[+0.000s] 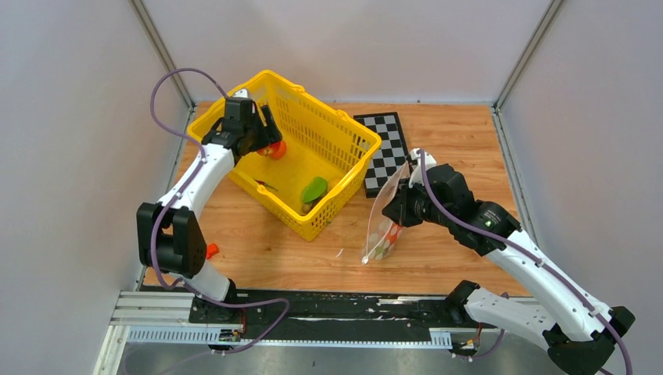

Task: Place the food in the zip-top bag and seal the zipper
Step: Pick up the fake fruit from the bin, then place the fake fruit in the zipper food storage bag.

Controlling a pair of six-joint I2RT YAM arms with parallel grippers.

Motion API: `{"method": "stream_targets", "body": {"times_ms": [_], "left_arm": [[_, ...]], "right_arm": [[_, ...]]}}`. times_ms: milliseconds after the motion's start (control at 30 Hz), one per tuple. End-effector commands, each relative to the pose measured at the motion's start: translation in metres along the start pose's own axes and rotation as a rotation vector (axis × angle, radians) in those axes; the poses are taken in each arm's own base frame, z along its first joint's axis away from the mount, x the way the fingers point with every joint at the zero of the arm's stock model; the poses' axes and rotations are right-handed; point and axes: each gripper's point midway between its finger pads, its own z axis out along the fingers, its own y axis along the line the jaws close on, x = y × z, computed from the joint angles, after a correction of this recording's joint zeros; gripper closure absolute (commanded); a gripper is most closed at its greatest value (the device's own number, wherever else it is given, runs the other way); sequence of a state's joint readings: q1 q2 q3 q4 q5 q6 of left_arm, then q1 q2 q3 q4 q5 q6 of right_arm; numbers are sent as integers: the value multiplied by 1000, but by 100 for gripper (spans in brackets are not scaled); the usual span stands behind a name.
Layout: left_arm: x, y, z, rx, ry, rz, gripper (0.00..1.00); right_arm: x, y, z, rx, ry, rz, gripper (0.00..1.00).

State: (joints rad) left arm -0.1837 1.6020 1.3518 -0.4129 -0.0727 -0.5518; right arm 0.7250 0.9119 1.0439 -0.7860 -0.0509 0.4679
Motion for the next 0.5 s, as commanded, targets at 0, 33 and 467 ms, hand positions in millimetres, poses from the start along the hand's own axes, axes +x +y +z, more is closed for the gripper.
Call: {"method": "stream_targets", "body": {"times_ms": [0, 33, 467], "left_arm": [[-30, -48, -47, 217, -102, 34, 51], [-33, -55, -55, 249, -113, 41, 51], [-8, -172, -154, 709, -150, 218, 55]], "right_arm": [[-15, 3, 0, -8, -68, -2, 100], [-16, 3, 0, -7, -72, 0, 100], [-30, 1, 4, 16, -139, 21, 100]]}}
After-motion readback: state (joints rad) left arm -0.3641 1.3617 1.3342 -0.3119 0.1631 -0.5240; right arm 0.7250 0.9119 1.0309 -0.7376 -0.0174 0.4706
